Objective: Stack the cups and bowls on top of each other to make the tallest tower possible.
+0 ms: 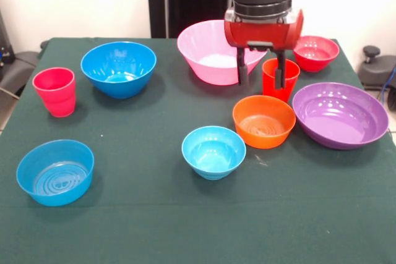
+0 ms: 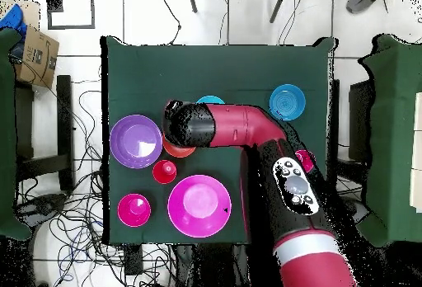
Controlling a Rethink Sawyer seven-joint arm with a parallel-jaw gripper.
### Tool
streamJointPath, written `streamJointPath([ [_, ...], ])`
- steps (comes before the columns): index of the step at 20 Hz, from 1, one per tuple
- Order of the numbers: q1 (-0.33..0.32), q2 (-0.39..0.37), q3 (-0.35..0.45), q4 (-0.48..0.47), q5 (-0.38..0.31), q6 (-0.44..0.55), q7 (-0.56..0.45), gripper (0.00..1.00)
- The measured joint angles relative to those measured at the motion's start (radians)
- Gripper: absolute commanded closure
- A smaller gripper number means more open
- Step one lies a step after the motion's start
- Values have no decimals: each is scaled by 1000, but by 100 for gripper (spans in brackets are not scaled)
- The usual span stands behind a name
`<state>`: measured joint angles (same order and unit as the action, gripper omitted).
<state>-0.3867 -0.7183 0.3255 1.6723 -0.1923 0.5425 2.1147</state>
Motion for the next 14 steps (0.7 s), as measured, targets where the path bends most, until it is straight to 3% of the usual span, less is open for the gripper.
streamJointPath([
  [14, 25, -21, -6, 208, -149, -60, 0, 0],
])
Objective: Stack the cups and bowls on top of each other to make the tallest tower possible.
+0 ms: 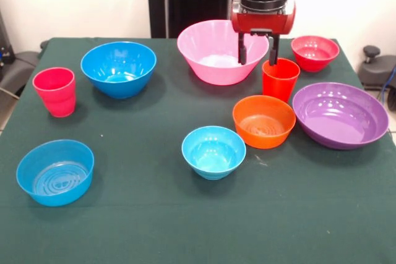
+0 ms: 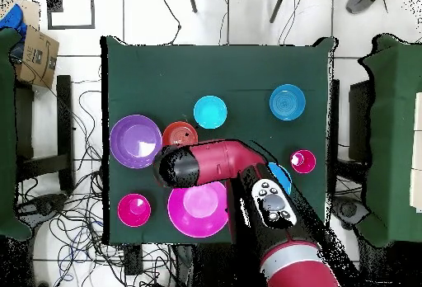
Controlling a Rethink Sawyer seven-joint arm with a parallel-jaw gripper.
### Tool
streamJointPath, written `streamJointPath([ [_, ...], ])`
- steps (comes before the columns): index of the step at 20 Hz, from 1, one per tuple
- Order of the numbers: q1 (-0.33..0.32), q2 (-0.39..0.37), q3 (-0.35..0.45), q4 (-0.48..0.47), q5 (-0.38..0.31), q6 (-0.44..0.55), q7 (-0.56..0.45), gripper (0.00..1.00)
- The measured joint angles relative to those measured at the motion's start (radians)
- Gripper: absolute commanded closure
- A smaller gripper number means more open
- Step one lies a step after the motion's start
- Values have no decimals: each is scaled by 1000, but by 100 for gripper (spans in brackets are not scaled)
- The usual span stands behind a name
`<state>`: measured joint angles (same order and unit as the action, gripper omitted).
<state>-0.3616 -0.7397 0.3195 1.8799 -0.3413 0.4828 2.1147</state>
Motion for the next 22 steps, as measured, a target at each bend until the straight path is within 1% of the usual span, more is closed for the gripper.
streamJointPath([
  [7, 18, 0, -8, 44, -44, -64, 0, 0],
  [12, 18, 4, -16, 46, -60, -92, 0, 0],
  [19, 29, 5, -49, 47, -74, -121, 0, 0],
  [22, 49, 5, -77, 47, -75, -138, 0, 0],
])
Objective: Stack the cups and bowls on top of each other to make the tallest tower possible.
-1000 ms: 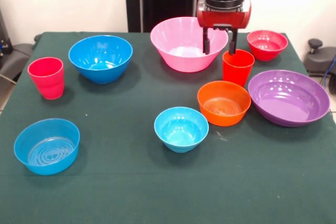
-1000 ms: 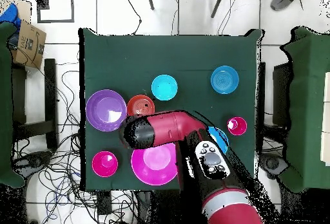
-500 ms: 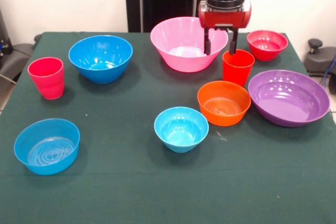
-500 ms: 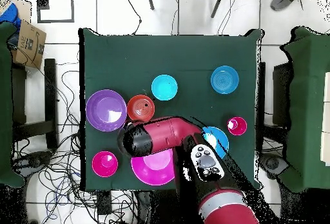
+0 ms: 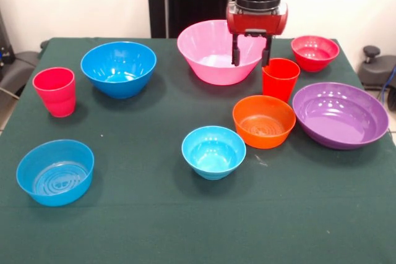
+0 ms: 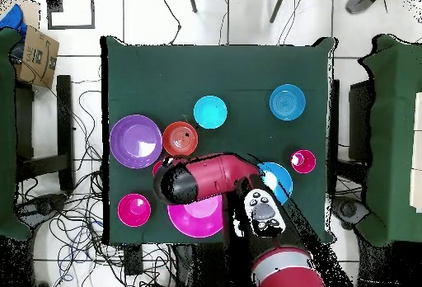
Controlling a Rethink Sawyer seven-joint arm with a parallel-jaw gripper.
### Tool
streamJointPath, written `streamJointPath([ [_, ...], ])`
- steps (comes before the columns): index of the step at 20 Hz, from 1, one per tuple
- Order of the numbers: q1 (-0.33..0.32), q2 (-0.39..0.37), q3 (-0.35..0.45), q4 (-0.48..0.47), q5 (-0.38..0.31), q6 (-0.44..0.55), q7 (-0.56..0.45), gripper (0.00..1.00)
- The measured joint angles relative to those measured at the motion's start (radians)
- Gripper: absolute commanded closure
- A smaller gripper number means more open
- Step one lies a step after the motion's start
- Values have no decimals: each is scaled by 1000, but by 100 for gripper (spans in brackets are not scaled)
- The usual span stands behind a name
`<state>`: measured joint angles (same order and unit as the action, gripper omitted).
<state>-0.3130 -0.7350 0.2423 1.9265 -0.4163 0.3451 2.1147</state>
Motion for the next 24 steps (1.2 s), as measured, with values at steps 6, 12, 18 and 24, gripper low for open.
streamJointPath([
  [6, 94, 1, -97, 0, -8, -95, 0, 0],
  [12, 160, 14, -167, 0, -7, -189, 0, 0],
  [18, 255, 78, -286, -9, 12, -267, 0, 0],
  [24, 313, 140, -364, -35, 64, -267, 0, 0],
])
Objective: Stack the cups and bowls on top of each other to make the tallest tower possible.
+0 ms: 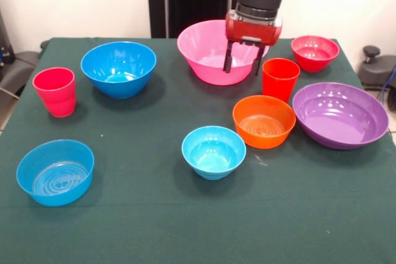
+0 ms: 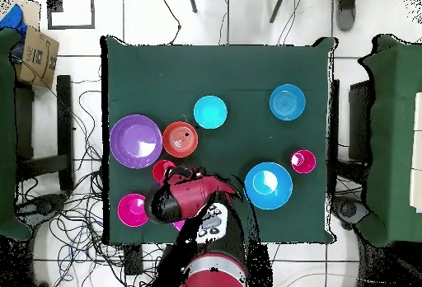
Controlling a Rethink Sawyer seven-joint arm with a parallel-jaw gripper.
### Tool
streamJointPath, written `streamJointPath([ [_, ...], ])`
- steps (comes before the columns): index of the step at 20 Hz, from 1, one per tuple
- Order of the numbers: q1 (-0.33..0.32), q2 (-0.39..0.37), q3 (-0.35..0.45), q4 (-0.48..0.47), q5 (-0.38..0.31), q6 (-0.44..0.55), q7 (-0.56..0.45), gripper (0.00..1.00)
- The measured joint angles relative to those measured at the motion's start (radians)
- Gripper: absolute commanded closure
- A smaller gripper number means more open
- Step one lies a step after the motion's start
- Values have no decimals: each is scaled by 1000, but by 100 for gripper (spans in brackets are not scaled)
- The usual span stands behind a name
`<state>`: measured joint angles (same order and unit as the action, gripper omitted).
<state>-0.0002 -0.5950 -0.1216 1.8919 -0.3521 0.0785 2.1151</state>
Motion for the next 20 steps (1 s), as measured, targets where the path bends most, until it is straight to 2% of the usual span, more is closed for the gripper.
streamJointPath([
  [4, 23, 49, -45, -25, 53, 0, 0, 0],
  [12, 27, 95, -72, -35, 134, -14, 0, 0],
  [20, 7, 91, -56, -35, 177, -45, 0, 0],
])
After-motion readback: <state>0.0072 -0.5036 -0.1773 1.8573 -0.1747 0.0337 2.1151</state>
